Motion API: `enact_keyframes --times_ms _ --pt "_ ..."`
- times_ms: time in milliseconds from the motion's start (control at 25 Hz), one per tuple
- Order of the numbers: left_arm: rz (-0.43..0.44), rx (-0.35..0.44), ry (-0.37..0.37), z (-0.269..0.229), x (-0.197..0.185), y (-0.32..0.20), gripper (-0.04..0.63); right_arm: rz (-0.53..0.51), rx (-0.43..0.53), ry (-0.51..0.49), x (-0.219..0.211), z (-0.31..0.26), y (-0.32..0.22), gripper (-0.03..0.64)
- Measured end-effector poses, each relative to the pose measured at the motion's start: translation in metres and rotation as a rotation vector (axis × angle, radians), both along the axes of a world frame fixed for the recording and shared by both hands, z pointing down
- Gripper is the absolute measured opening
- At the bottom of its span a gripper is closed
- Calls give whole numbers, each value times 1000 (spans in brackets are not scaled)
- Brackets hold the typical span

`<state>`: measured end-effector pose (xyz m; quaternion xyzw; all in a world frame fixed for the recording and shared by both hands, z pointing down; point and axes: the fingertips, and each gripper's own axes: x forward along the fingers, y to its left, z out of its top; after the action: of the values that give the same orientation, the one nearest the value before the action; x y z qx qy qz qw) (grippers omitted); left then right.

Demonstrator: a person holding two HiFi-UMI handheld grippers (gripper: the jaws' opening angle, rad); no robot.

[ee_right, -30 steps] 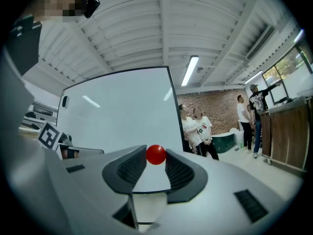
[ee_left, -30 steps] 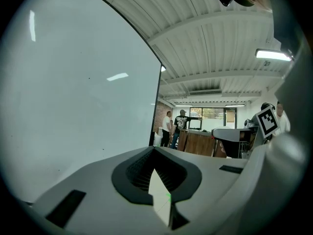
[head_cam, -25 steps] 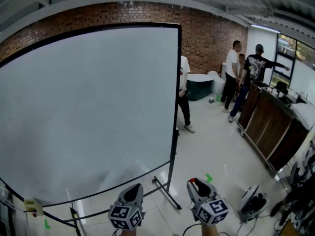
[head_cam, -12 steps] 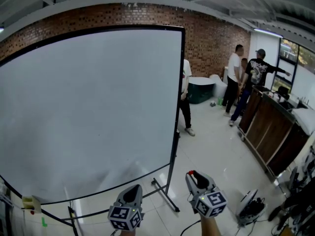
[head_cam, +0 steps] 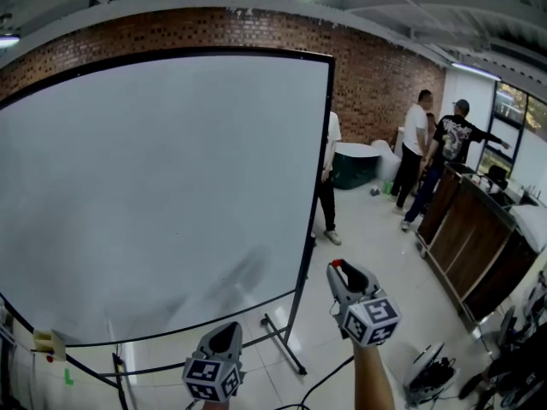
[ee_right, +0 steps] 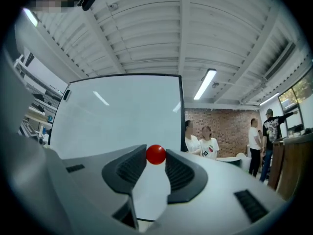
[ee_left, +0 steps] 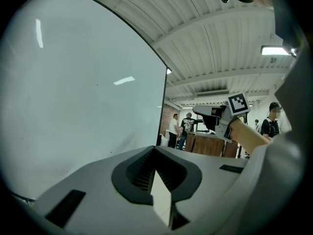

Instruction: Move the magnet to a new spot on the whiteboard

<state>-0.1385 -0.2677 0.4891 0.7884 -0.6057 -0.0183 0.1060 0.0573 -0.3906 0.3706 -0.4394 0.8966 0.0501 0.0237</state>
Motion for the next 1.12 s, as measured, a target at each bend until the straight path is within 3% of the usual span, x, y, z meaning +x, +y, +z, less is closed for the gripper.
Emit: enact_keyframes --times_ms 560,1120 --pt "-57 -3 2 2 -14 -3 -9 -80 112 81 -60 -76 -65 140" --pt "-99 -5 -7 2 -25 -5 -9 -62 124 191 -105 -131 -151 141"
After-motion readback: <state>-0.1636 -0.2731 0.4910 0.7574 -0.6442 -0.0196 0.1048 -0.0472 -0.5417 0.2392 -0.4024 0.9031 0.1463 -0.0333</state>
